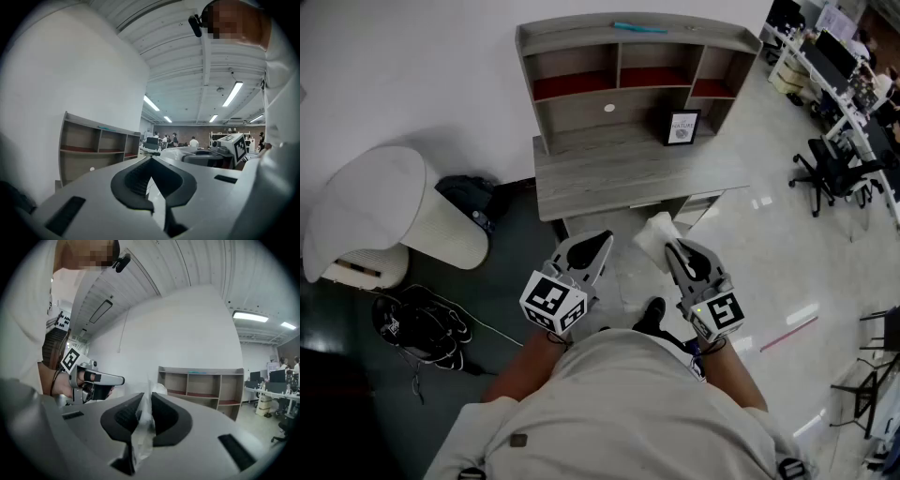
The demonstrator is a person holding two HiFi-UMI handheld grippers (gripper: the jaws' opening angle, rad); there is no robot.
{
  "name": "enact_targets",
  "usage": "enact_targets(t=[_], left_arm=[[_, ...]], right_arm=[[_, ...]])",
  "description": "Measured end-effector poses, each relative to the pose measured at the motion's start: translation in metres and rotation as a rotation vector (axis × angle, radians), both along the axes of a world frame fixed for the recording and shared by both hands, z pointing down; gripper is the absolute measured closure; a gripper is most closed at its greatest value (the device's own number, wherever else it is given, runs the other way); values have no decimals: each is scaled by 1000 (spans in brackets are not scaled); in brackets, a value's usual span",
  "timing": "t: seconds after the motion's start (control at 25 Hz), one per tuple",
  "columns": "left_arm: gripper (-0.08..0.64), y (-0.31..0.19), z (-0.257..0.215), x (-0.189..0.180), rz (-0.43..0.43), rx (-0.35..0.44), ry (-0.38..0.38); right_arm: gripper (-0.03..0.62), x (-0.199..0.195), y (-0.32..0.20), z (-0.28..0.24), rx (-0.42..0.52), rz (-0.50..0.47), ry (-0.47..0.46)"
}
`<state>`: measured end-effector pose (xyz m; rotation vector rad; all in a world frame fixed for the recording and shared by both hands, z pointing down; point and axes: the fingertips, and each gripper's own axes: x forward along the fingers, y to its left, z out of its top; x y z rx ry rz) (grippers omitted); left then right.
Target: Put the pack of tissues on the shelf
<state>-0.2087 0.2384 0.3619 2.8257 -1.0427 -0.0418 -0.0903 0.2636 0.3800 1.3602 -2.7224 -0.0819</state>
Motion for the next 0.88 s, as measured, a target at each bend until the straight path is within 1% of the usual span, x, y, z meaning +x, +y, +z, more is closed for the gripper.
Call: enact_targets(t=[0.36, 0.44, 0.56, 0.72, 0.88], left_arm=[[545, -3, 6, 10, -9, -15, -2], [545, -6, 8, 18, -6, -20, -5], [545, -11, 11, 32, -2, -26, -12], [545, -22, 15, 55, 3, -39, -19], [545, -40, 19, 76, -7, -54, -26]], right_arm=[[531, 13, -2, 6, 3, -2, -2], [531, 18, -4, 8, -2, -1, 0], [532, 30, -7, 12, -40, 14, -2], [531, 52, -20, 15, -16, 1, -3], [529, 78, -38, 17, -22, 2, -19]])
